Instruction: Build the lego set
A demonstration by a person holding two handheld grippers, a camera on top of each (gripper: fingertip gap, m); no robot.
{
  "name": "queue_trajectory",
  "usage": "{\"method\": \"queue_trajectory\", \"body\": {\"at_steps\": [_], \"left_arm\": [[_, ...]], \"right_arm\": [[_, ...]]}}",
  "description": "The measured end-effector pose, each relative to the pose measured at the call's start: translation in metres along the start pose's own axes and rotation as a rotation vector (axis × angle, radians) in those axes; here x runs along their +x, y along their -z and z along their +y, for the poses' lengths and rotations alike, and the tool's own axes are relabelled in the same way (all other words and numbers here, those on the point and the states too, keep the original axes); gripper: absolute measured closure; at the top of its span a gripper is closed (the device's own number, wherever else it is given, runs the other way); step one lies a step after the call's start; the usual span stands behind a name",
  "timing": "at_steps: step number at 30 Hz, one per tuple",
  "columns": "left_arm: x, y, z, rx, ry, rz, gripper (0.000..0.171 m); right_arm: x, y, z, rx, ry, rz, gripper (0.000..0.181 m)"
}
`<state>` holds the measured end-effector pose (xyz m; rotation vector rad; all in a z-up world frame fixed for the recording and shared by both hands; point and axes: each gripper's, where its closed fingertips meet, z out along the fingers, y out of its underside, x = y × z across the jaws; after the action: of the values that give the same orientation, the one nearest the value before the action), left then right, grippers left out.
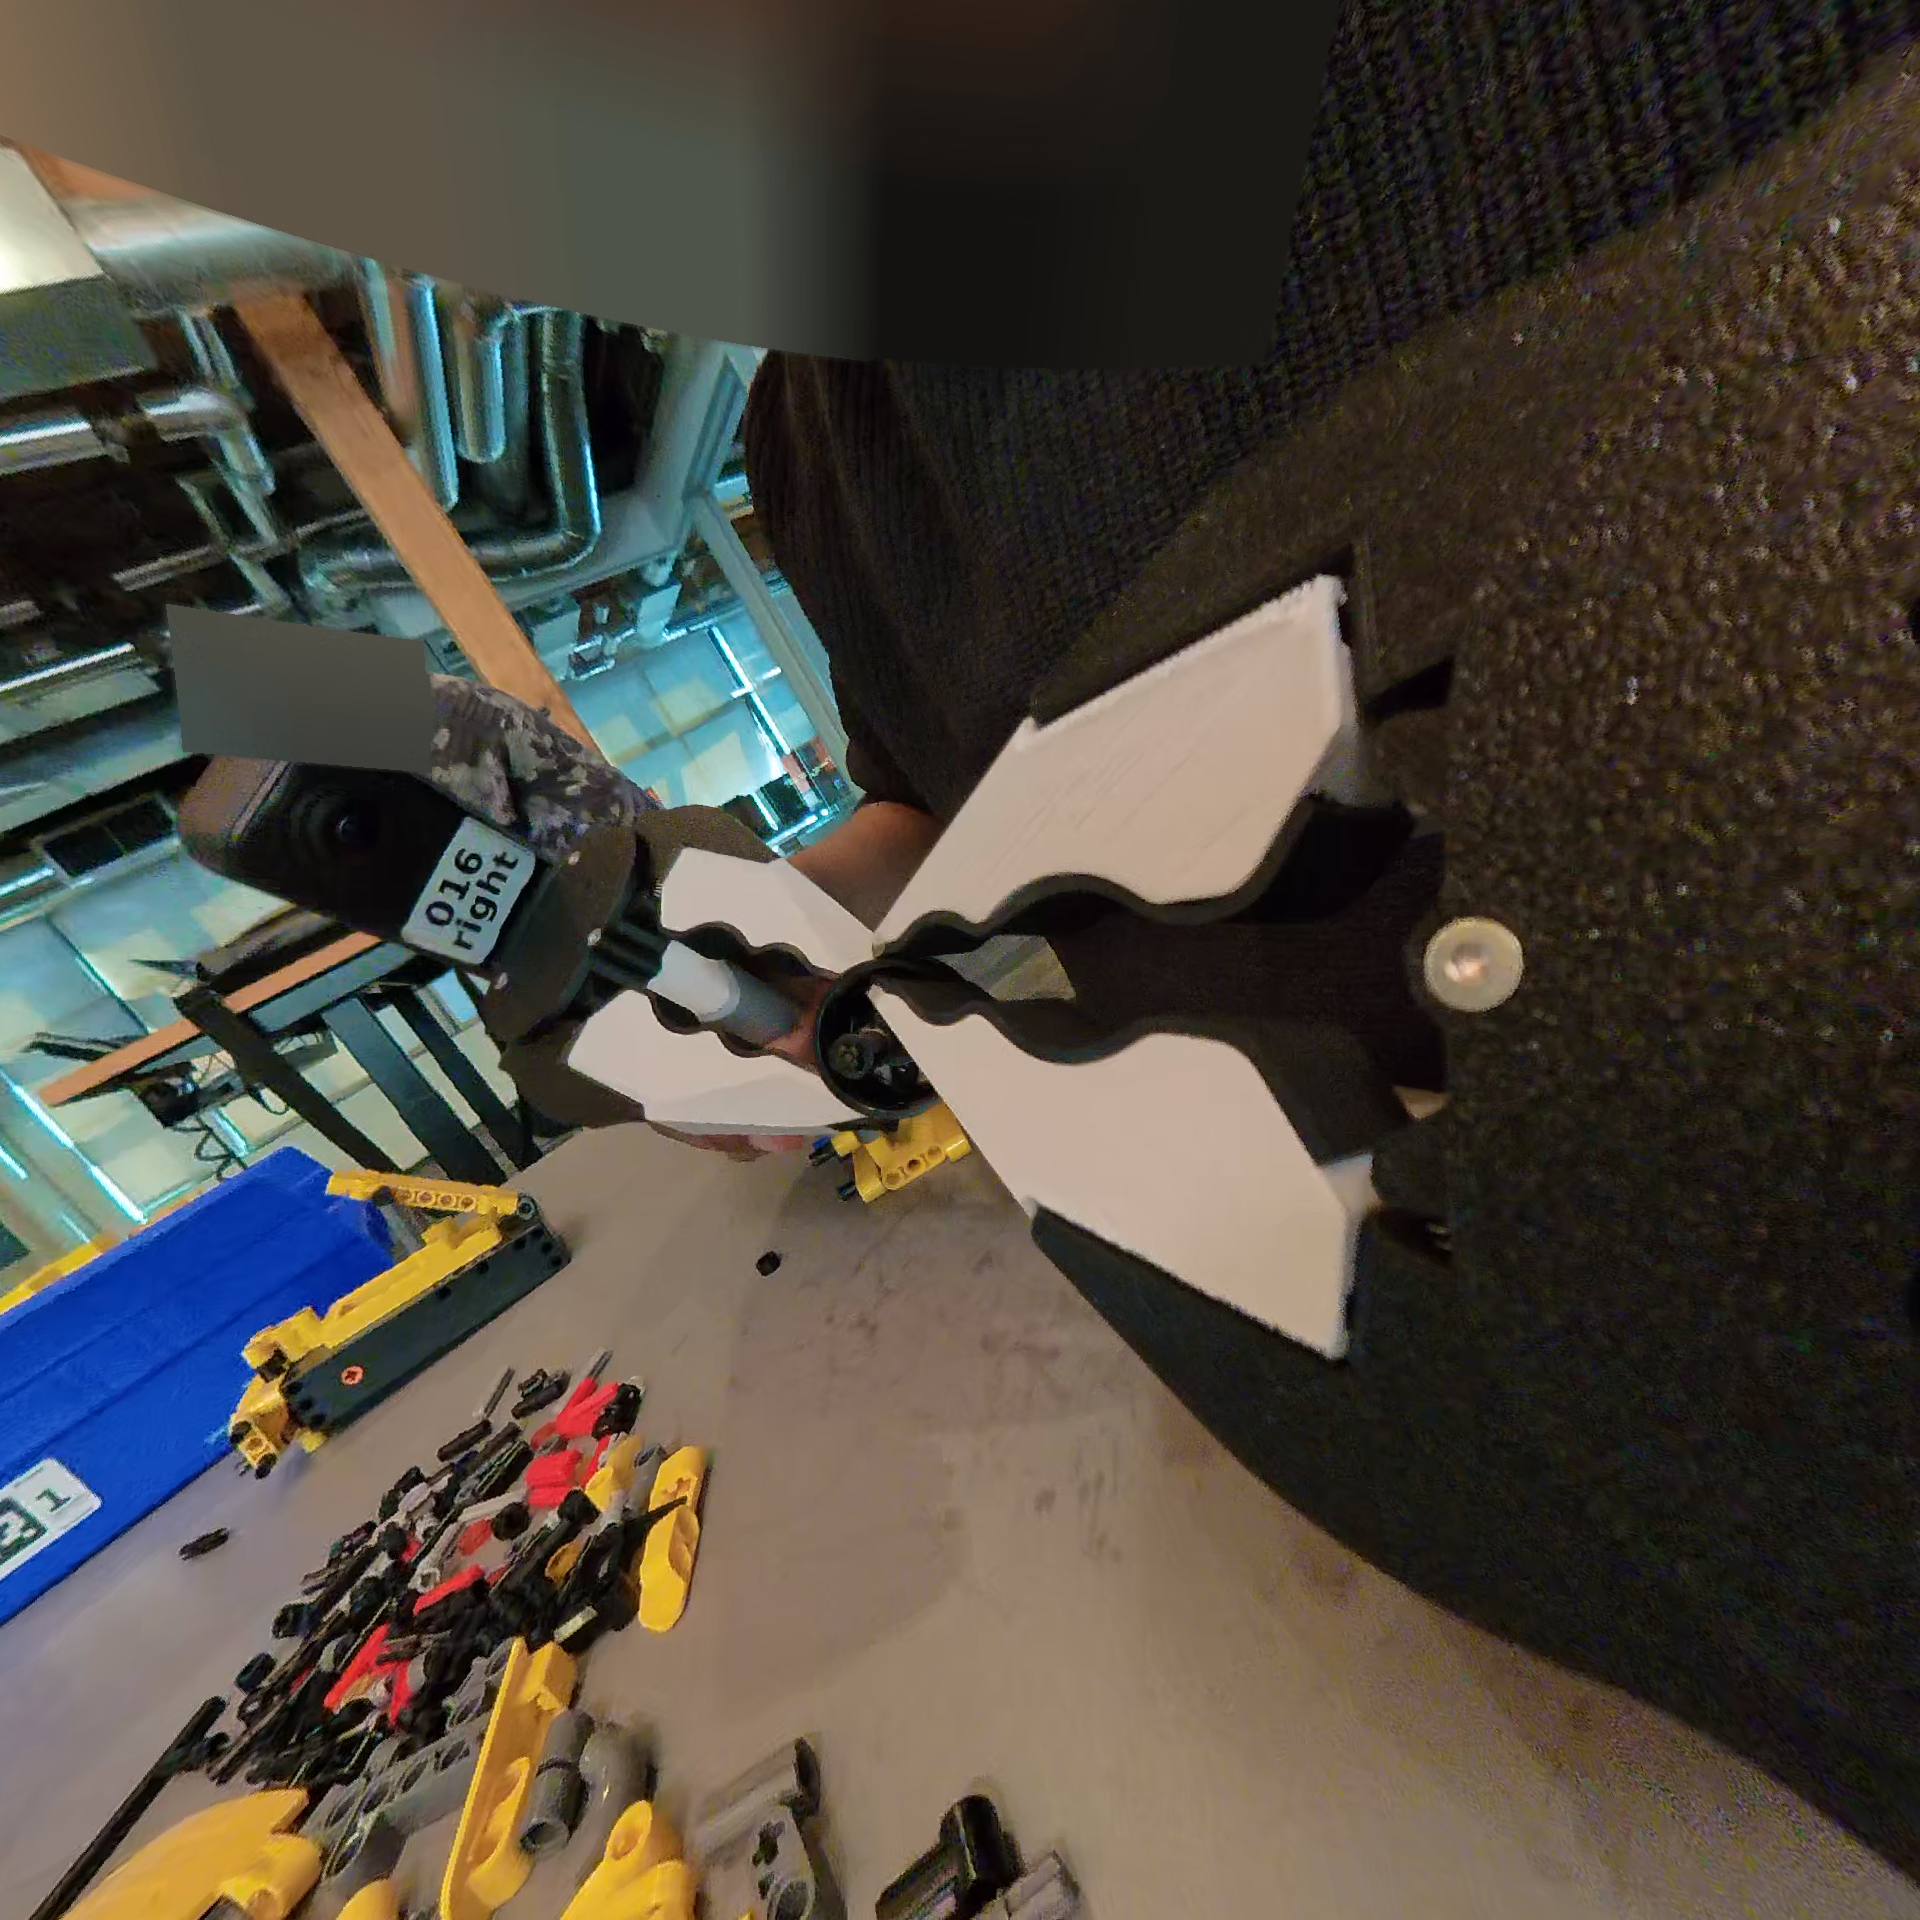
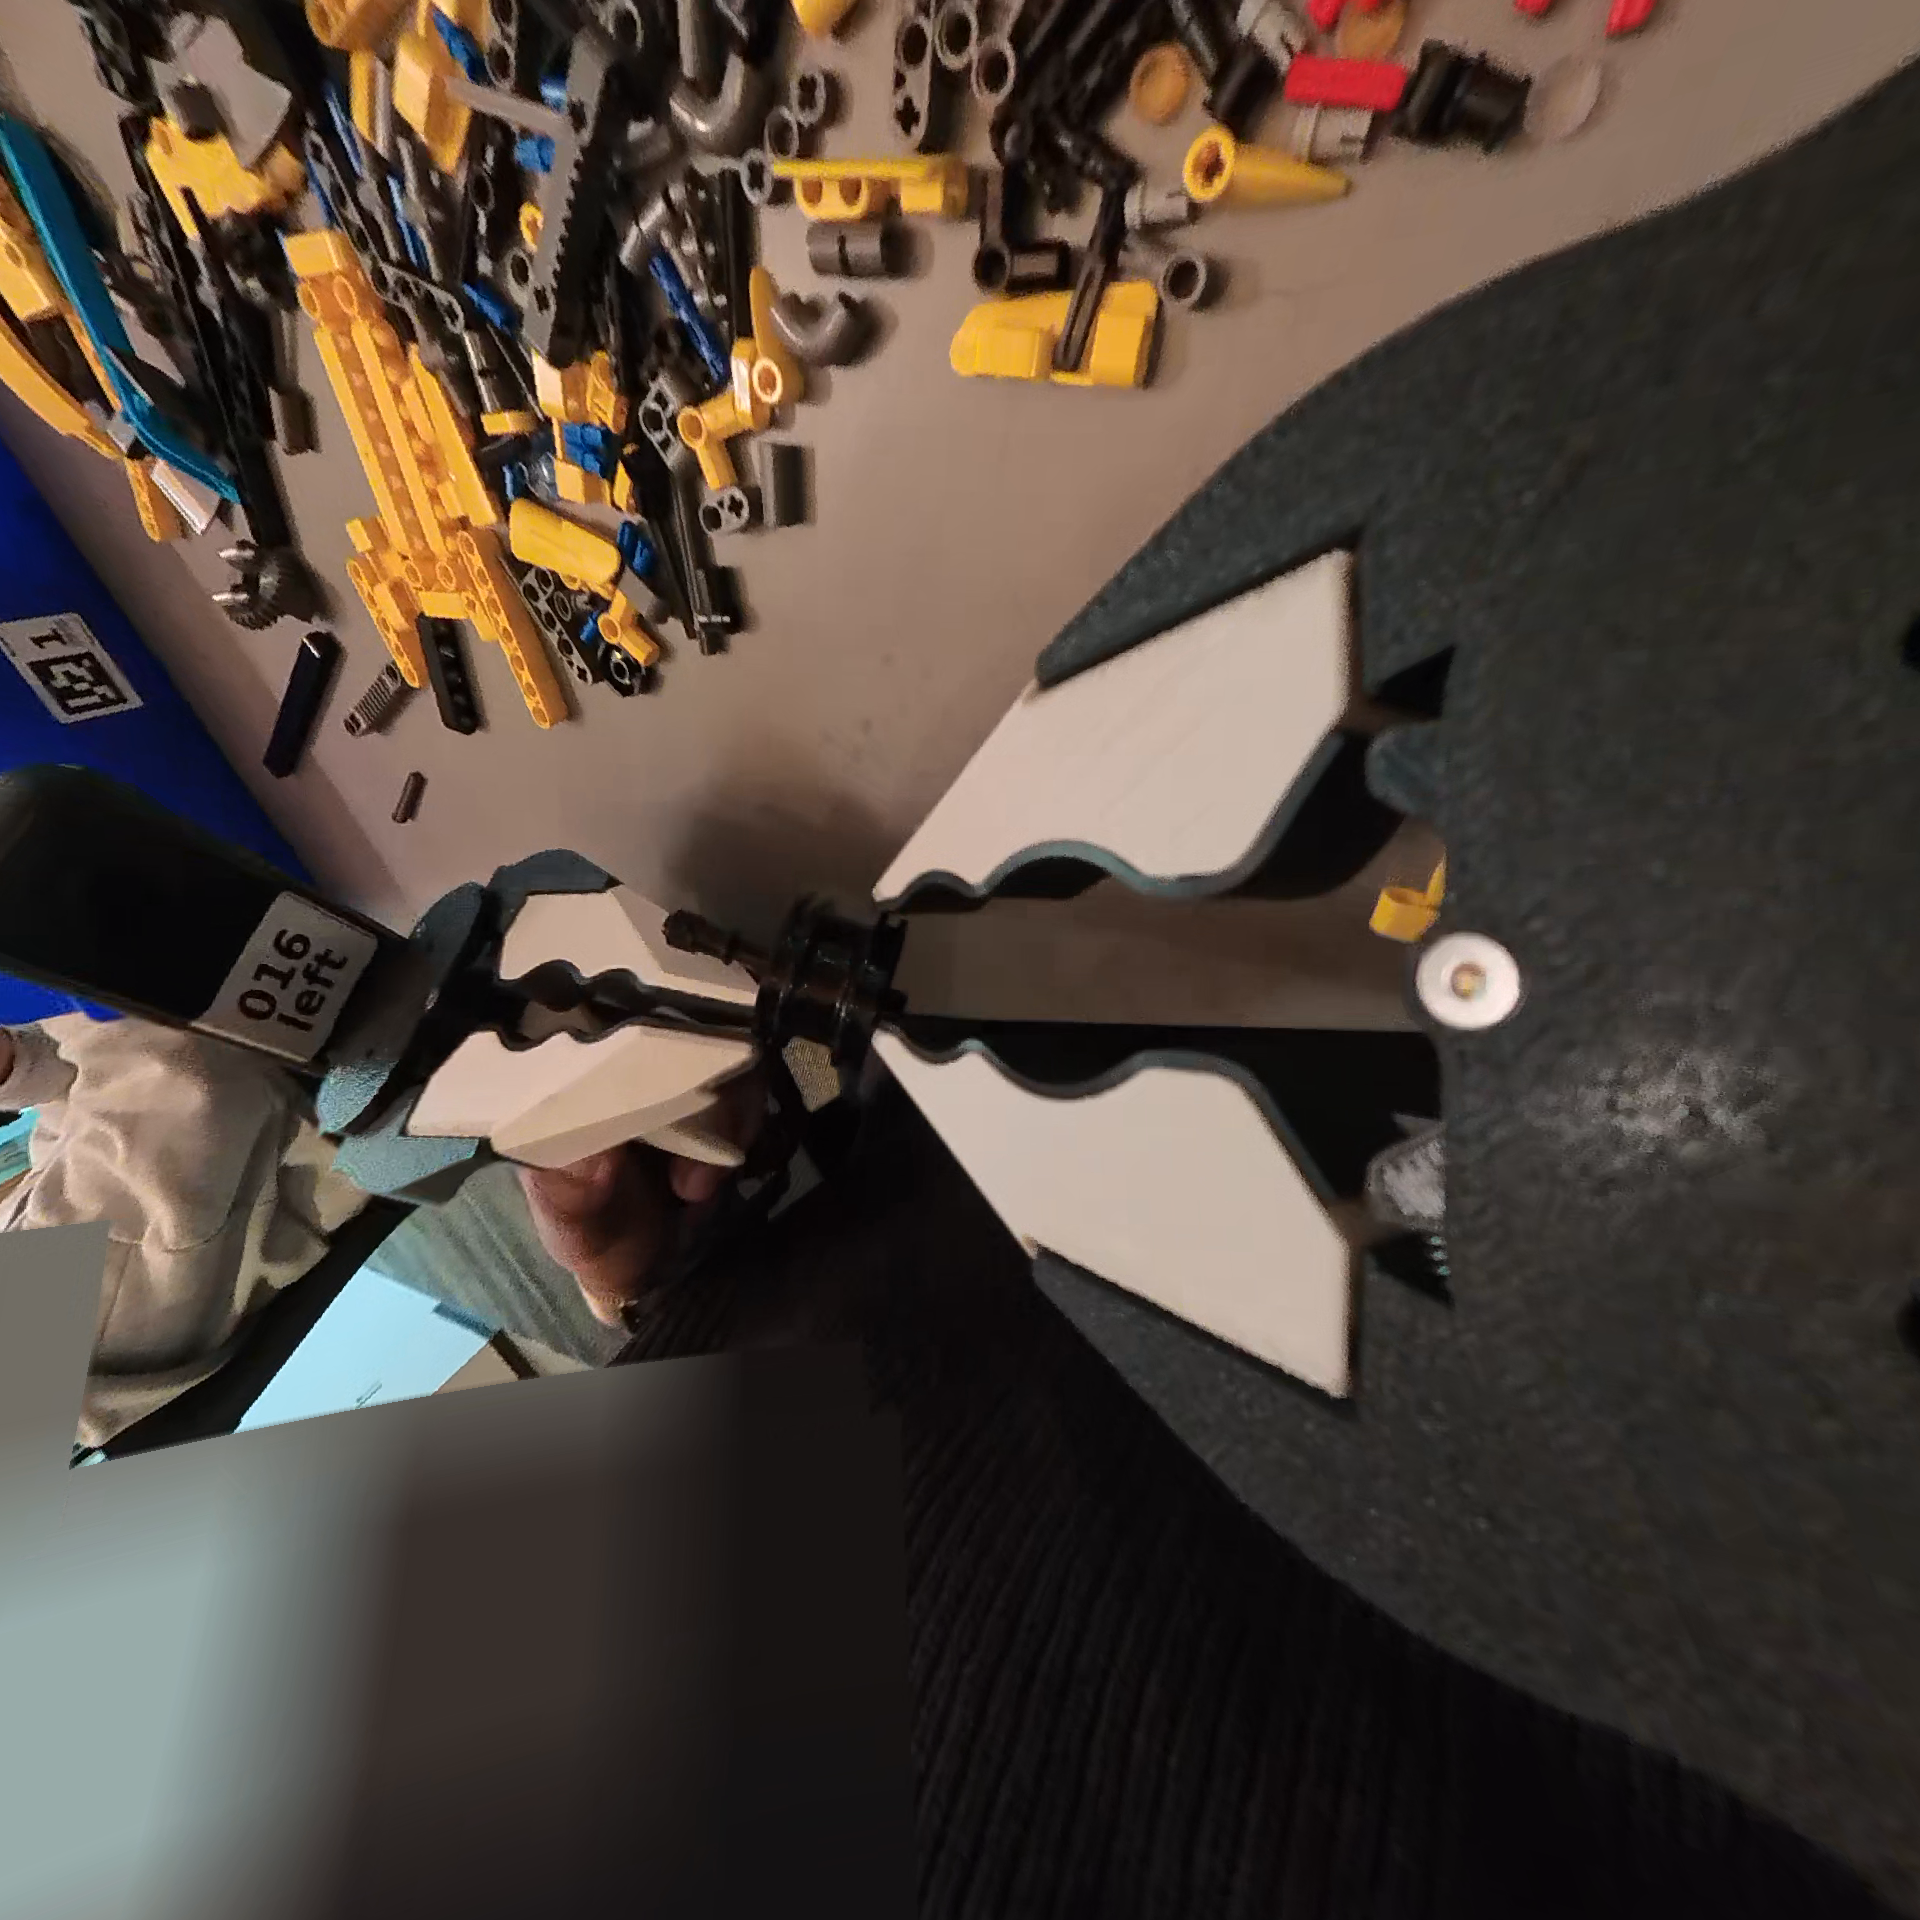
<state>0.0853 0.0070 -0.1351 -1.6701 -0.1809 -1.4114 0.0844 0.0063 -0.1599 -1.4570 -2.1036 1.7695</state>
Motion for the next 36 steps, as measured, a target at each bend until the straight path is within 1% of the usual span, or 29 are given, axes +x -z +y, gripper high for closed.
{"method": "queue_trajectory", "body": {"at_steps": [3,4,5,6,9,12,14,15,16,17,19,21,25,26,27,28,29,30,32,33,36], "left_arm": [[0.004,0.0,-0.002,0.008,0.011,0.023,0.169],[0.007,0.0,-0.003,0.016,0.023,0.044,0.17],[0.01,0.001,-0.005,0.025,0.043,0.074,0.17],[0.013,0.001,-0.006,0.03,0.065,0.105,0.169],[0.018,0.001,-0.005,0.015,0.121,0.167,0.17],[0.023,-0.001,0.002,-0.047,0.148,0.214,0.17],[0.028,-0.001,0.004,-0.072,0.17,0.253,0.17],[0.03,-0.001,0.005,-0.083,0.176,0.271,0.17],[0.032,-0.001,0.006,-0.092,0.179,0.282,0.17],[0.034,0.0,0.006,-0.094,0.181,0.298,0.17],[0.034,0.002,0.003,-0.07,0.187,0.304,0.17],[0.028,0.004,-0.001,-0.044,0.184,0.277,0.169],[0.02,0.009,-0.01,0.011,0.129,0.224,0.169],[0.018,0.01,-0.014,0.03,0.102,0.196,0.165],[0.016,0.012,-0.016,0.044,0.059,0.164,0.153],[0.016,0.013,-0.017,0.053,0.001,0.131,0.141],[0.018,0.015,-0.018,0.066,-0.069,0.107,0.133],[0.022,0.017,-0.018,0.075,-0.145,0.091,0.129],[0.027,0.019,-0.008,0.049,-0.259,0.038,0.127],[0.026,0.02,-0.001,0.02,-0.294,-0.004,0.127],[0.021,0.021,0.029,-0.079,-0.36,-0.079,0.127]], "right_arm": [[0.0,0.004,-0.004,-0.009,0.049,0.023,0.162],[-0.001,0.006,-0.006,-0.005,0.073,0.028,0.158],[0.0,0.008,-0.01,0.003,0.108,0.043,0.149],[0.001,0.01,-0.013,0.015,0.163,0.063,0.143],[-0.003,0.017,-0.025,0.061,0.403,0.106,0.139],[-0.019,0.012,-0.021,0.057,0.624,0.029,0.138],[-0.024,0.006,-0.013,0.013,0.693,-0.024,0.138],[-0.027,0.004,-0.01,-0.004,0.706,-0.056,0.141],[-0.031,0.003,-0.008,-0.015,0.712,-0.088,0.153],[-0.033,0.003,-0.008,-0.016,0.712,-0.11,0.159],[-0.036,0.005,-0.012,-0.003,0.68,-0.147,0.16],[-0.037,0.009,-0.016,0.011,0.604,-0.183,0.161],[-0.03,0.009,-0.02,0.028,0.421,-0.173,0.161],[-0.027,0.008,-0.022,0.038,0.37,-0.155,0.161],[-0.025,0.009,-0.022,0.045,0.313,-0.149,0.161],[-0.026,0.01,-0.024,0.055,0.25,-0.15,0.161],[-0.027,0.011,-0.025,0.063,0.179,-0.147,0.161],[-0.029,0.012,-0.026,0.067,0.108,-0.141,0.161],[-0.039,0.011,-0.026,0.073,0.011,-0.136,0.161],[-0.043,0.009,-0.022,0.062,-0.025,-0.109,0.161],[-0.051,-0.007,0.003,-0.004,-0.066,-0.004,0.161]]}}
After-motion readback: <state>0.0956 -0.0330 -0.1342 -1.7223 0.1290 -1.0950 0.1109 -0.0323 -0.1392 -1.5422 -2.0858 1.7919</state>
